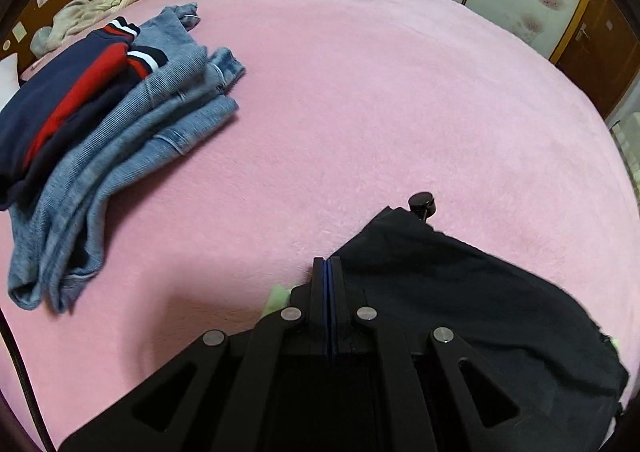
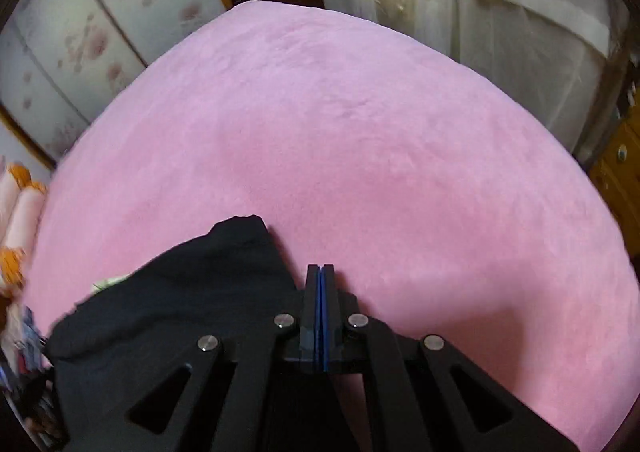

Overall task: Fold large clothes
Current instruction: 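Grasp the black bundle edge with both grippers, fold it over, release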

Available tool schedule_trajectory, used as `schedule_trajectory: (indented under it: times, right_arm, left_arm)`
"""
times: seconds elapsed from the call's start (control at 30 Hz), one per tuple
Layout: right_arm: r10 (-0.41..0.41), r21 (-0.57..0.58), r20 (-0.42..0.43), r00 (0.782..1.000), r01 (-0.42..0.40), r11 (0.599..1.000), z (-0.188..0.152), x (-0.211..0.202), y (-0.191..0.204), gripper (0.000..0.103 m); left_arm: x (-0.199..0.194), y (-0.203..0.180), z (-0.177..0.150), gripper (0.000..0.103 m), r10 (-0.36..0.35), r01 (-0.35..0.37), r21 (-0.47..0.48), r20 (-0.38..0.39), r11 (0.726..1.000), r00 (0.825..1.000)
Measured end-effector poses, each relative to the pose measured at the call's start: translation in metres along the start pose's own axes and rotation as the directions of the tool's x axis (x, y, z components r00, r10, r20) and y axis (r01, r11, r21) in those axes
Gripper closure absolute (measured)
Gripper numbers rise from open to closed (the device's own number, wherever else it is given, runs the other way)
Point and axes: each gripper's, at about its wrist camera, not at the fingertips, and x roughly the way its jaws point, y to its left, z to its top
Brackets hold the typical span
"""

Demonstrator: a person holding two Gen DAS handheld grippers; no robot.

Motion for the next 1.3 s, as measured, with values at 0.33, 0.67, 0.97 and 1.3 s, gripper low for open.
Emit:
schedule_trajectory:
  times: [0.33,0.67,0.97,1.3]
  right_arm:
    - [0.147,-0.07,0.079,0.986,-0.142,0.987,-0.017,-0.067,0.067,0.103]
    - [0.274,-0.337,-0.179,0.945,-0.321,0.885,-0.123,-0.054,0.173,0.103]
    - [0.224,-0.347,-0.299,0.927,-0.325,0.88,-0.181,-0.049,0.192,0.103]
    - [0.106,-0.481,-0.277,0.955,-0.234,0.845,-0.203,-0.028,0.203,0.103]
  left_arm:
    - [-0.08,-0.012,-0.031,0.088,-0.033,0.033,0.003,0.013,0.999,0.999]
    - [-0.129,-0.01,-0.125,0.088,-0.049,0.044,-0.055,-0.093,0.998,0.994]
    - [-0.143,0.014,-0.176,0.088,-0.081,0.051,-0.169,-0.177,0.984,0.981]
    - [-0.147,0.057,-0.211,0.087,-0.144,0.066,-0.324,-0.223,0.944,0.964]
